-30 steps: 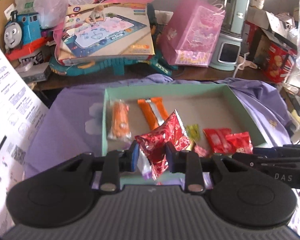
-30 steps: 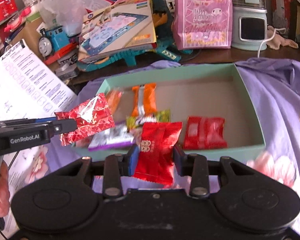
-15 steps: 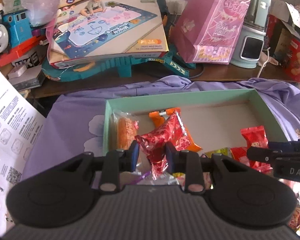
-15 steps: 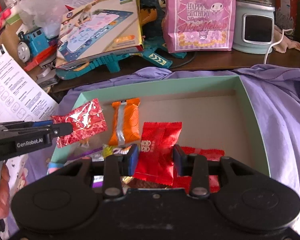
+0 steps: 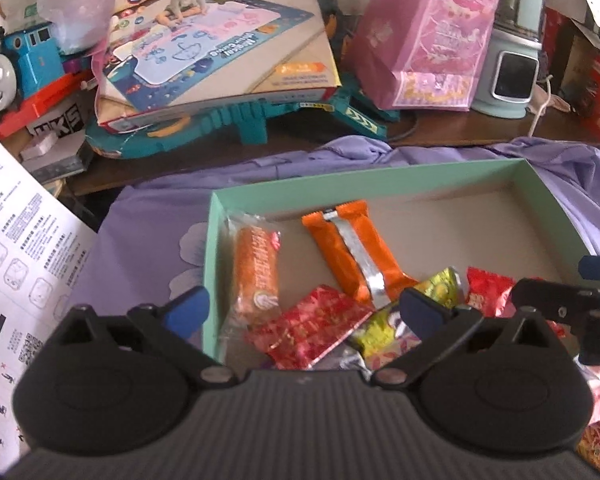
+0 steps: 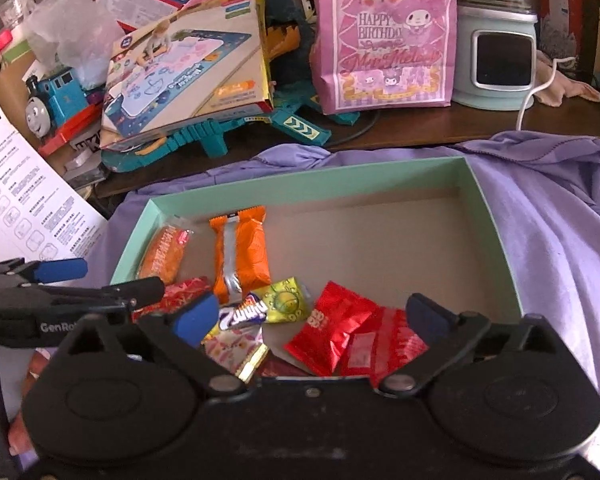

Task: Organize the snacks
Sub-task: 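Lower both red candies into the mint-green box and open both tools, then grasp the yellow wafer bar with the right tool while the left tool reaches the pink candy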

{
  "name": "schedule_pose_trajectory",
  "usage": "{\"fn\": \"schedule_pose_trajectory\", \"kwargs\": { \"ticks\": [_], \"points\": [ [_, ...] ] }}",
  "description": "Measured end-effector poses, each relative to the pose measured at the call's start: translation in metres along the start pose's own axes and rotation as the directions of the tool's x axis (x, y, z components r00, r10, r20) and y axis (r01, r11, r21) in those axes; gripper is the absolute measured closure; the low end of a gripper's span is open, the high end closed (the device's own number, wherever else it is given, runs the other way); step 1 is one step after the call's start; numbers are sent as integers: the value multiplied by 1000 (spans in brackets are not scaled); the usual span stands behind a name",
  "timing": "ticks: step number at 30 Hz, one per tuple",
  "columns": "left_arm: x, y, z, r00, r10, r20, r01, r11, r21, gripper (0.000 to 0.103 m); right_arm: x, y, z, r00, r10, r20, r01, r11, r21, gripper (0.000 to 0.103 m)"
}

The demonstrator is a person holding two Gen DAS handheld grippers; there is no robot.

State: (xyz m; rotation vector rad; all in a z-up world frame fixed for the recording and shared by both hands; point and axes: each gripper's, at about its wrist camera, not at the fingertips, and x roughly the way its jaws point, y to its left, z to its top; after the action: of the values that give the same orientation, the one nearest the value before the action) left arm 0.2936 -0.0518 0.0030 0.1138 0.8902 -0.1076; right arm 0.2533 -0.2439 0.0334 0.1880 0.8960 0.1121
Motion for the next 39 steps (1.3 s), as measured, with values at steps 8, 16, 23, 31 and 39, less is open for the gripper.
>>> {"fn": "schedule_pose_trajectory", "kwargs": {
  "ticks": [8,16,23,31,39],
  "points": [
    [-22,-8,-11,1000,-23,-7,23,1000,3,0,-23,0,-10,1000,-4,11,4,1000,-5,1],
    [-63,-22,-37,997,-76,2,75,997,5,0,-61,-3,-30,1000,-1,26,1,1000,-2,0],
    [-85,-51,-84,991,-130,-38,131,990,53,0,-93,-22,-73,1000,-19,-6,19,999,28,0],
    [-88,-87,-141,974,-183,-130,197,974,109,0,-116,-57,-134,997,-49,-61,55,993,106,0],
    [-88,-116,-178,958,-204,-200,241,952,186,0,-127,-80,-178,992,-71,-104,88,980,176,0]
  ]
}}
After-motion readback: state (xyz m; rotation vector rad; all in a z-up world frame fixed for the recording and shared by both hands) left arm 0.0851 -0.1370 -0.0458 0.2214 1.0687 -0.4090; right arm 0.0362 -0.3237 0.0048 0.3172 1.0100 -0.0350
